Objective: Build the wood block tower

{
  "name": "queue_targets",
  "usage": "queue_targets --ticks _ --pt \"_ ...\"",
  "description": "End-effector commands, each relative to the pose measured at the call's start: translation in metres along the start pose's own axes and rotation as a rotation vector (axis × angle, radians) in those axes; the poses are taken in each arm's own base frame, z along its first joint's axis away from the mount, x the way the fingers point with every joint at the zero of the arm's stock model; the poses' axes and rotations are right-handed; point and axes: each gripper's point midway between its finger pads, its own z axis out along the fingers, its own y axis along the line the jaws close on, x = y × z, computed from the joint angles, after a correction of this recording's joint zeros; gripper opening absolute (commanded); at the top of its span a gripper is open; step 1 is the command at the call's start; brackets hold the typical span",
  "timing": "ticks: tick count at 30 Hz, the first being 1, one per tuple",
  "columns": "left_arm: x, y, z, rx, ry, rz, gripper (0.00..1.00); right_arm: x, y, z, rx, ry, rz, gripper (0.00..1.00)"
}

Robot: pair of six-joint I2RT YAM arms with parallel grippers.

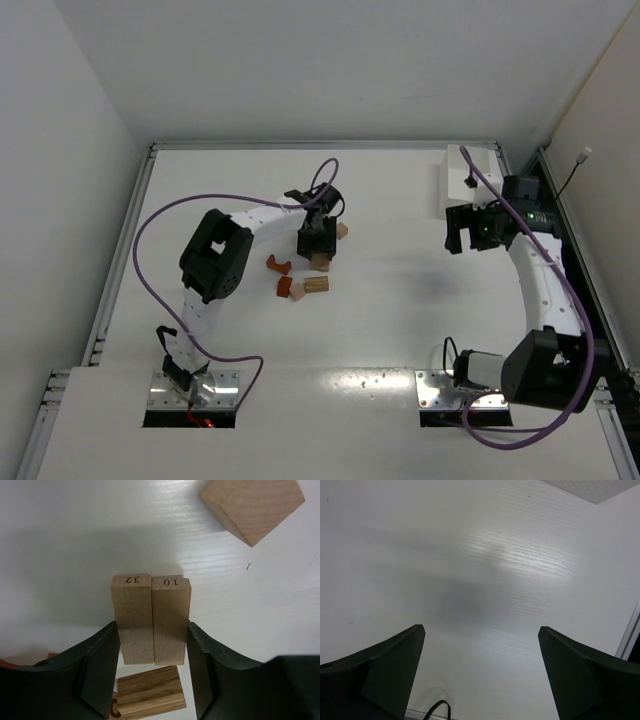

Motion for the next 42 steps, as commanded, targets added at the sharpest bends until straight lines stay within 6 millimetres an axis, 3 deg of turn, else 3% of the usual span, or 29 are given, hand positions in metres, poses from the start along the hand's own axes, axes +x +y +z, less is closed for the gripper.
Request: queue_targets --ticks 1,6,7,8,11,17,22,26,30,32,33,34,37,38,39,40,41,42 --pt "-0.008 0.007 0.006 -0.035 -0.014 -0.032 0.0 -0.006 0.002 -0.007 -0.004 -0.046 0.016 0.95" --pt "-0.005 0.015 0.009 -0.064 -0.012 -0.031 0.0 -0.003 0.0 -0.007 -0.001 -0.038 0.026 0.95" --pt "-0.005 0.016 0.009 -0.072 -0.018 -0.031 0.07 -0.004 0.001 -0.007 -0.009 -0.041 0.026 0.95" --pt "-0.005 0.016 0.009 -0.072 -0.018 -0.031 0.22 -0.004 0.001 -0.007 -0.01 -0.041 0.026 0.95" --pt "-0.005 0.016 0.009 -0.072 -0.017 -0.02 0.51 -0.004 0.001 -0.007 -0.01 -0.041 0.026 0.95" --pt "-0.009 0.012 0.012 -0.05 -0.024 0.002 0.58 -0.004 0.001 -0.007 -0.01 -0.041 0.026 0.95" --pt "-0.014 0.003 0.004 -0.009 -0.03 0.031 0.81 -0.004 0.001 -0.007 -0.01 -0.041 0.026 0.95" --pt "-0.028 -0.013 -0.025 0.052 -0.095 0.073 0.87 -0.001 0.002 -0.008 -0.009 -0.041 0.017 0.95" --pt "-0.056 -0.024 -0.076 0.105 -0.227 0.139 0.87 -0.007 0.013 -0.009 -0.063 -0.066 -0.083 0.95" --pt "-0.077 -0.025 -0.114 0.107 -0.336 0.188 0.87 -0.014 0.024 -0.011 -0.094 -0.091 -0.132 0.94" --pt "-0.082 -0.019 -0.126 0.079 -0.37 0.204 0.87 -0.023 0.027 -0.015 -0.099 -0.112 -0.179 0.94" --pt "-0.095 -0.013 -0.155 0.051 -0.457 0.226 0.87 -0.029 0.041 -0.013 -0.137 -0.118 -0.224 0.92" --pt "-0.123 0.021 -0.196 0.009 -0.565 0.204 0.9 -0.046 0.068 -0.003 -0.193 -0.119 -0.359 0.92" --pt "-0.126 0.026 -0.204 0.036 -0.571 0.211 0.96 -0.048 0.077 0.001 -0.205 -0.112 -0.401 0.92" --pt "-0.136 0.051 -0.217 0.021 -0.586 0.185 1.0 -0.06 0.085 0.002 -0.209 -0.128 -0.45 0.92" --pt "-0.137 0.06 -0.221 0.029 -0.581 0.199 1.0 -0.069 0.104 0.012 -0.23 -0.122 -0.542 0.92" --pt "-0.143 0.075 -0.227 0.009 -0.598 0.189 1.0 -0.076 0.114 0.009 -0.229 -0.14 -0.588 0.92" --pt "-0.137 0.086 -0.222 0.025 -0.564 0.188 1.0 -0.077 0.122 0.025 -0.237 -0.108 -0.611 0.91"
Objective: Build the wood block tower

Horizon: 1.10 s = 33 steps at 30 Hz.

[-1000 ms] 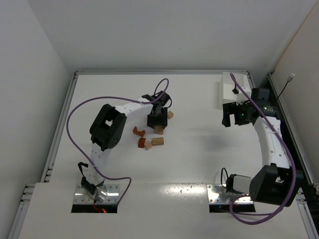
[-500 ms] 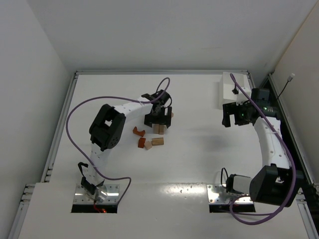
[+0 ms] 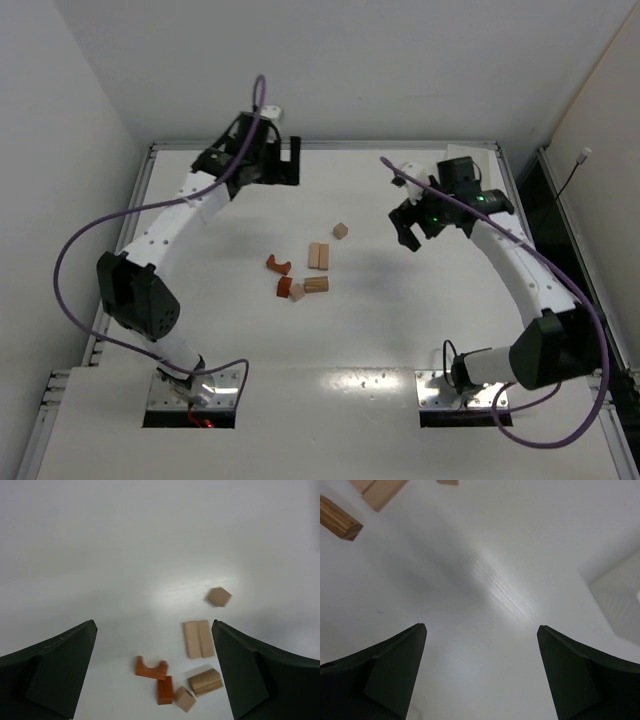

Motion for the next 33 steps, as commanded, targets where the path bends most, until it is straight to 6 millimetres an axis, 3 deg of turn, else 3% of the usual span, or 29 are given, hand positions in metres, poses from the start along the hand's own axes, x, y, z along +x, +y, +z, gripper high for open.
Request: queue_targets --ticks 1,3,4,5,7,10,11,16,18,24,30,33 --pt "-0.006 0.074 -0.014 -0.071 0.01 -0.012 1.0 -0.046 0.001 0.026 0.023 -0.03 -0.188 0.9" --pt "0.004 0.098 -0.015 -0.088 0.042 -0.029 1.0 -0.07 0.005 0.042 0.009 -0.04 -0.208 0.9" --pt "0.006 0.122 -0.018 -0.131 0.044 -0.065 1.0 -0.063 0.0 0.07 -0.009 0.023 -0.185 0.9" --pt "0.008 0.132 -0.024 -0.129 0.041 -0.06 1.0 -0.078 -0.001 0.076 -0.012 0.015 -0.179 0.88" --pt "0.015 0.154 -0.028 -0.144 0.052 -0.094 1.0 -0.069 -0.004 0.111 -0.026 0.091 -0.162 0.88" --pt "0.027 0.177 -0.032 -0.166 0.078 -0.129 1.0 -0.098 -0.003 0.129 -0.014 0.066 -0.183 0.87" --pt "0.029 0.181 -0.036 -0.168 0.075 -0.14 1.0 -0.086 0.003 0.145 -0.042 0.118 -0.182 0.87" --pt "0.043 0.213 -0.04 -0.201 0.097 -0.203 1.0 -0.078 0.027 0.17 -0.117 0.155 -0.171 0.87" --pt "0.047 0.215 -0.04 -0.197 0.104 -0.212 1.0 -0.077 0.043 0.177 -0.148 0.156 -0.181 0.86" --pt "0.062 0.226 -0.036 -0.202 0.143 -0.247 1.0 -0.082 0.058 0.196 -0.176 0.155 -0.193 0.86" --pt "0.061 0.226 -0.034 -0.202 0.144 -0.256 1.0 -0.09 0.065 0.211 -0.184 0.152 -0.189 0.86" --pt "0.057 0.225 -0.034 -0.193 0.135 -0.255 1.0 -0.083 0.064 0.224 -0.18 0.176 -0.178 0.86"
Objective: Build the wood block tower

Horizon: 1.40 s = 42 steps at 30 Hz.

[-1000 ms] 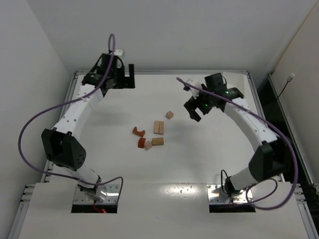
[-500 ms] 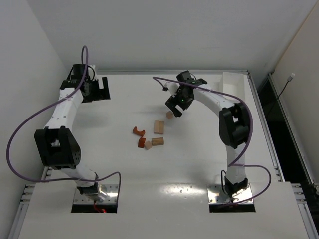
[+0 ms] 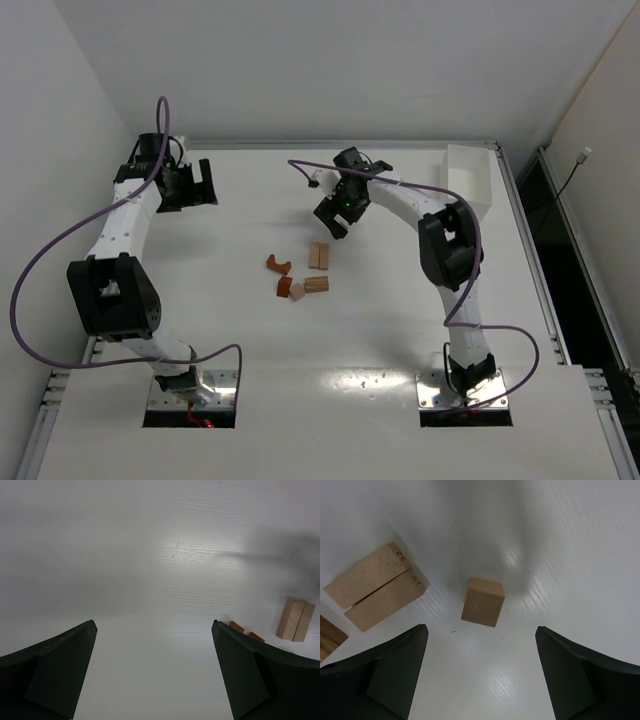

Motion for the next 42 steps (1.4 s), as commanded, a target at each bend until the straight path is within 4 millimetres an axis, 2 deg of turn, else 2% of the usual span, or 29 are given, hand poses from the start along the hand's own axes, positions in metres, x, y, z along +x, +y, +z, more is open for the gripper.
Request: queue_targets --ticks 1,5,8,9,11,12,14,17,18,19,20,22,23,24,25,26,27,28,30,32,33,35,41,42 --pt "-0.013 -0.004 -0.007 0.023 -0.042 0.005 1.0 -0.023 -0.005 -0.001 0.016 -0.055 0.01 0.86" --pt "-0.015 0.0 -0.006 0.017 -0.043 -0.002 1.0 -0.018 -0.005 0.013 0.006 -0.034 0.024 0.82" --pt "-0.013 0.001 -0.002 0.016 -0.033 -0.004 1.0 -0.019 -0.009 0.022 0.015 -0.026 0.034 0.75" --pt "-0.017 0.0 -0.004 0.017 -0.042 -0.002 1.0 -0.024 -0.011 0.021 0.023 -0.042 0.031 0.69" --pt "-0.017 0.0 -0.004 0.017 -0.042 -0.002 1.0 -0.02 -0.013 0.03 0.026 -0.024 0.033 0.62" --pt "-0.015 0.0 -0.004 0.016 -0.033 -0.004 1.0 -0.024 -0.015 0.028 0.031 -0.035 0.031 0.57" --pt "-0.015 0.002 -0.004 0.006 -0.034 -0.004 1.0 -0.02 -0.016 0.033 0.036 -0.02 0.034 0.5" --pt "-0.014 0.006 -0.001 -0.001 -0.026 -0.012 1.0 -0.02 -0.016 0.033 0.036 -0.019 0.023 0.26" --pt "-0.014 0.007 -0.001 -0.001 -0.026 -0.012 1.0 -0.019 -0.017 0.029 0.047 -0.018 0.023 0.04" --pt "-0.014 0.005 -0.001 0.008 -0.025 -0.012 1.0 -0.022 -0.018 0.024 0.052 -0.027 0.01 0.0" --pt "-0.014 0.005 -0.001 0.008 -0.025 -0.012 1.0 -0.022 -0.017 0.019 0.051 -0.024 0.011 0.0" --pt "-0.01 0.004 0.0 0.017 -0.016 -0.013 1.0 -0.03 -0.021 -0.008 0.055 -0.049 -0.009 0.0" --pt "-0.008 0.003 0.002 0.026 -0.013 -0.014 1.0 -0.04 -0.021 -0.021 0.051 -0.075 -0.031 0.0" --pt "-0.009 0.0 -0.001 0.036 -0.021 -0.012 1.0 -0.039 -0.021 -0.034 0.033 -0.075 -0.038 0.0" --pt "-0.006 0.001 0.001 0.035 -0.012 -0.013 1.0 -0.046 -0.015 -0.045 -0.002 -0.105 -0.11 0.0" --pt "-0.008 0.001 0.001 0.036 -0.021 -0.012 1.0 -0.056 -0.013 -0.069 0.0 -0.146 -0.167 0.0" --pt "-0.004 0.0 0.003 0.044 -0.01 -0.005 1.0 -0.059 -0.003 -0.081 -0.042 -0.17 -0.223 0.0" --pt "-0.004 0.0 0.003 0.044 -0.01 -0.004 1.0 -0.057 0.0 -0.087 -0.06 -0.178 -0.341 0.0" --pt "-0.005 -0.004 -0.002 0.067 -0.026 -0.001 1.0 -0.066 0.012 -0.107 -0.071 -0.222 -0.443 0.0" --pt "-0.005 -0.004 -0.002 0.067 -0.026 -0.001 1.0 -0.067 0.036 -0.111 -0.138 -0.215 -0.555 0.0" --pt "-0.004 -0.003 -0.004 0.058 -0.029 -0.001 1.0 -0.064 0.04 -0.102 -0.18 -0.203 -0.559 0.0" --pt "-0.004 -0.001 -0.004 0.049 -0.03 -0.001 1.0 -0.067 0.058 -0.103 -0.248 -0.188 -0.585 0.0" --pt "-0.007 -0.002 -0.01 0.05 -0.048 0.002 1.0 -0.064 0.086 -0.085 -0.34 -0.149 -0.61 0.0" --pt "-0.007 -0.002 -0.01 0.05 -0.048 0.002 1.0 -0.063 0.084 -0.084 -0.332 -0.142 -0.611 0.0"
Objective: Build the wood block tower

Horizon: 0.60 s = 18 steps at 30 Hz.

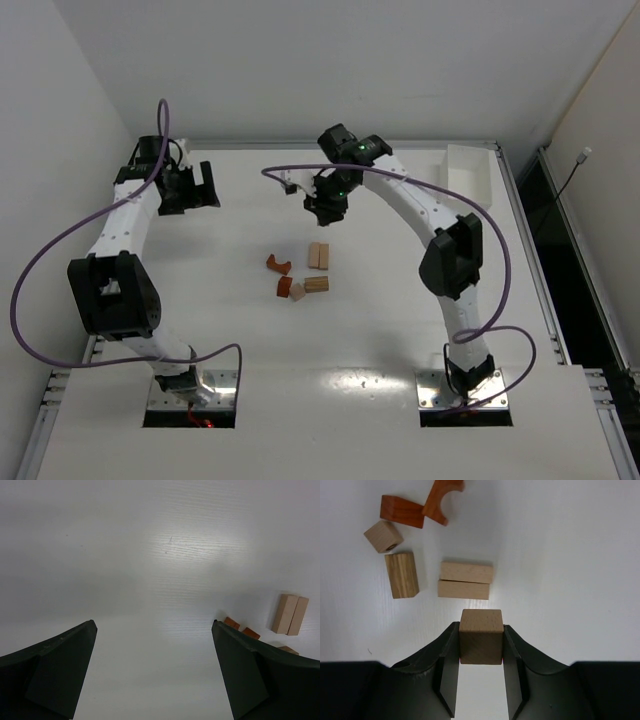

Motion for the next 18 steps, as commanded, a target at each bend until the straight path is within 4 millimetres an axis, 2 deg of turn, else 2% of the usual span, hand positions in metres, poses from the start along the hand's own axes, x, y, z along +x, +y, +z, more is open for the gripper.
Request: queue_targets --ticks 1,2,3,4,8,9,10,13,18 --pt "-0.014 -0.001 -0.016 0.01 -0.07 0.015 1.0 0.004 0.024 0.022 -0.115 0.022 -0.033 0.0" --pt "-0.014 -0.001 -0.016 0.01 -0.07 0.015 1.0 0.006 0.022 0.022 -0.108 0.032 -0.034 0.0" --pt "-0.014 -0.001 -0.016 0.01 -0.07 0.015 1.0 0.009 0.027 0.034 -0.128 0.053 -0.025 0.0" --pt "-0.01 0.0 -0.014 0.009 -0.061 0.013 1.0 0.006 0.03 0.036 -0.134 0.052 -0.034 0.0" --pt "-0.012 -0.001 -0.017 0.01 -0.07 0.015 1.0 0.017 0.027 0.053 -0.126 0.103 -0.013 0.0" --pt "-0.012 -0.001 -0.017 0.01 -0.07 0.015 1.0 0.014 0.026 0.055 -0.11 0.104 -0.007 0.0" --pt "-0.011 -0.002 -0.017 0.019 -0.069 0.015 1.0 0.023 0.025 0.062 -0.113 0.137 0.0 0.0" --pt "-0.011 -0.002 -0.017 0.019 -0.069 0.015 1.0 0.031 0.025 0.077 -0.106 0.168 0.042 0.0" --pt "-0.009 0.001 -0.012 0.021 -0.052 -0.004 1.0 0.038 0.022 0.088 -0.091 0.186 0.081 0.0"
